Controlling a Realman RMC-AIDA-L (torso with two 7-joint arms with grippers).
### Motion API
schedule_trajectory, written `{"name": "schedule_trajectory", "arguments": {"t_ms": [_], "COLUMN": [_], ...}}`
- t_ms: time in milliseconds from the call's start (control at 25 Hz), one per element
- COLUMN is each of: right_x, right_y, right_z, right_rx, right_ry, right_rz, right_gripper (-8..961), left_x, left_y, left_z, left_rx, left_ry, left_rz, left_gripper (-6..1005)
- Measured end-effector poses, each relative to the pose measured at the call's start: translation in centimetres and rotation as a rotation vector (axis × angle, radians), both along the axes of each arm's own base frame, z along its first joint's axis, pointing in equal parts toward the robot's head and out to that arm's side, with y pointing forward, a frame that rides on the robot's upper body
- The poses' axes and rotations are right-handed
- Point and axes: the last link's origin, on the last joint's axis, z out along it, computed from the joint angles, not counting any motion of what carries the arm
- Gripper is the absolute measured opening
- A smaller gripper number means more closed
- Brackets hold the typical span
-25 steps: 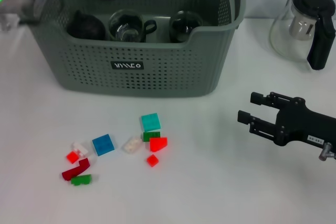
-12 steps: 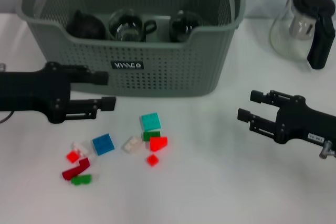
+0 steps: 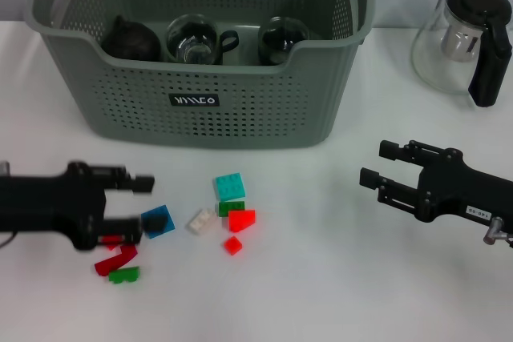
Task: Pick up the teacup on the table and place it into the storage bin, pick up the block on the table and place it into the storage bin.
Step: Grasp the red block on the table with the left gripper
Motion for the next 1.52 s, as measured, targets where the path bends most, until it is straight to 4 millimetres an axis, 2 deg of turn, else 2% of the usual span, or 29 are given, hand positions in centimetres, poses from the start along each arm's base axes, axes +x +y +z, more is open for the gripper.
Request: {"name": "schedule_trajectory", "arguments": {"t_ms": [360, 960, 1360, 1480, 1520], "right_x": [-0.1, -0.1, -0.1, -0.1, -0.1], "right_y": [0.1, 0.1, 0.1, 0.1, 0.1], "right_z": [0.0, -0.1, 0.0, 0.0, 0.0], "right_rx": [-0.001, -0.003, -0.002, -0.002, -0.002], "right_ry": [-0.001, 0.0, -0.001, -0.002, -0.002], "right_rz": [0.004, 0.003, 0.003, 0.004, 0.004], "right_gripper": [646, 644, 646, 646, 646], "left_x": [-1.4, -4.2, -4.6, -4.7, -4.8], "left_y": [-1.4, -1.1, -0.3, 0.1, 0.2], "left_z": [-0.7, -0.4, -1.0, -1.4, -1.5], "left_rx": [-0.001, -0.021, 0.009, 0.027, 0.03], "left_ry": [0.077, 0.304, 0.364, 0.401, 0.406], "left_rz": [-0.068, 0.054, 0.074, 0.056, 0.053], "left_gripper": [628, 620, 608, 504, 504]}}
